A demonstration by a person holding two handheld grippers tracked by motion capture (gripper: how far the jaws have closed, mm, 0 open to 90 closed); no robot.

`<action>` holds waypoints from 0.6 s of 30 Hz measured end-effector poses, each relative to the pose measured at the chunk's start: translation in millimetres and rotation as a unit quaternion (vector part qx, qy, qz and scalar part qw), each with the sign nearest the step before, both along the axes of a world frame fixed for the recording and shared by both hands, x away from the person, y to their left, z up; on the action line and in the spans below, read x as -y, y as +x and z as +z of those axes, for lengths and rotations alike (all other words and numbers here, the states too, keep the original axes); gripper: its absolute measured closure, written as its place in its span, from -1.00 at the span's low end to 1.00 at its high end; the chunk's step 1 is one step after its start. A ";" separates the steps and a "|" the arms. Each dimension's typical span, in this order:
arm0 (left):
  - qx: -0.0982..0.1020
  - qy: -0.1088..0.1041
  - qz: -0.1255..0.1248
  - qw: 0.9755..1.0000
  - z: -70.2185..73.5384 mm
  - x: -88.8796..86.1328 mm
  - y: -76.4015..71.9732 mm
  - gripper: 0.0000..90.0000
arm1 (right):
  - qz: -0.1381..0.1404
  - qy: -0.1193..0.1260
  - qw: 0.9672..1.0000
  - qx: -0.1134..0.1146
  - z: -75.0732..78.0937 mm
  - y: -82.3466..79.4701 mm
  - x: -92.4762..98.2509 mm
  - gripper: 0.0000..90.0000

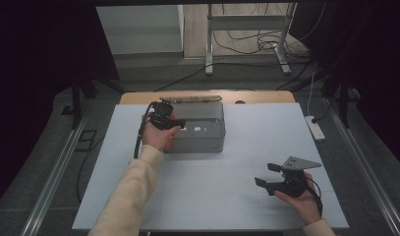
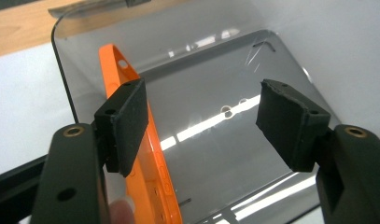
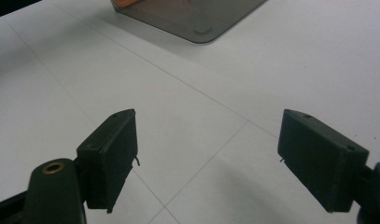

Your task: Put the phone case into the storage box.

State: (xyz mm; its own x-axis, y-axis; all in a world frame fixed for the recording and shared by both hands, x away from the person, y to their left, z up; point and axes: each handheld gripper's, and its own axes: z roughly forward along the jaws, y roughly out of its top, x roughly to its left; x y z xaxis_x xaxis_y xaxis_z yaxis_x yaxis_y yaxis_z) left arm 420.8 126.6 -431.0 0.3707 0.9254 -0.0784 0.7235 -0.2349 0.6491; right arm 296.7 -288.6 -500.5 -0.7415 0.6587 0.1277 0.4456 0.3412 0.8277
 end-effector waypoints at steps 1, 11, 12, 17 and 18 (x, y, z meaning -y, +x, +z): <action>0.003 -0.001 -0.004 1.000 1.0 -0.2 -1.3 -0.25 | 0.000 -0.001 1.000 -0.001 -0.3 0.3 0.5 -0.55; 0.028 -0.028 -0.049 0.998 14.5 -6.0 -18.6 -0.26 | -0.007 -0.004 1.000 -0.005 -2.6 -0.1 2.6 -0.55; 0.031 -0.028 -0.053 0.998 15.4 -6.1 -20.5 -0.26 | -0.008 -0.005 1.000 -0.004 -2.2 -0.7 2.5 -0.55; 0.050 -0.041 -0.080 0.995 18.9 -6.0 -32.6 -0.27 | -0.008 -0.009 1.000 -0.005 -2.6 -2.0 2.0 -0.55; 0.053 -0.041 -0.087 0.994 19.2 -5.7 -35.3 -0.28 | -0.008 -0.010 1.000 -0.005 -2.8 -2.2 2.0 -0.55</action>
State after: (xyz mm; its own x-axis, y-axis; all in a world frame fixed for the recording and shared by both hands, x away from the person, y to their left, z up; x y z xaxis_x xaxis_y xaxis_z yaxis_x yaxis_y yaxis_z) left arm 385.6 132.3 -411.8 0.5353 0.8384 -0.1027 0.6035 -0.2945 0.7410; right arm 294.5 -290.6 -503.3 -0.7299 0.6726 0.1221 0.4593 0.3501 0.8164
